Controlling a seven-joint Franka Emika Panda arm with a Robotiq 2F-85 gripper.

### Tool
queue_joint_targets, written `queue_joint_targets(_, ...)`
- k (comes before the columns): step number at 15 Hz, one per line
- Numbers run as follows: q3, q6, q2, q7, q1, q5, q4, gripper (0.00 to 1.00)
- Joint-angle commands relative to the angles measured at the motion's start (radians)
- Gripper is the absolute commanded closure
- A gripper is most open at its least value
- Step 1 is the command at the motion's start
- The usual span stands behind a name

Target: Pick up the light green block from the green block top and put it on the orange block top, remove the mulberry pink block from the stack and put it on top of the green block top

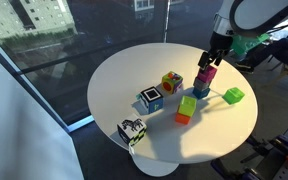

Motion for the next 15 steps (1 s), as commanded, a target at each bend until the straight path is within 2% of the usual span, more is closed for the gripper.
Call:
queue_joint_targets(1, -0.001, 0.018, 0.002, 0.025, -0.001, -0.03, -0.006, 0.0)
queue_joint_targets(7, -0.004, 0.017, 0.021, 0.026, -0.002, -0.03, -0.003, 0.0)
queue_joint_targets(8, -0.005, 0.017, 0.025, 0.03, -0.001, -0.034, -0.001, 0.08)
queue_joint_targets(9, -0.005, 0.016, 0.028, 0.032, 0.0, -0.035, 0.0, 0.26)
queue_joint_targets(11, -0.005, 0.013, 0.033, 0.033, 0.001, -0.038, 0.002, 0.44)
queue_joint_targets(14, -0.002, 0.007, 0.026, 0.026, 0.003, -0.037, 0.0, 0.68)
queue_joint_targets(15, -0.001, 0.007, 0.019, 0.021, 0.002, -0.034, -0.004, 0.69)
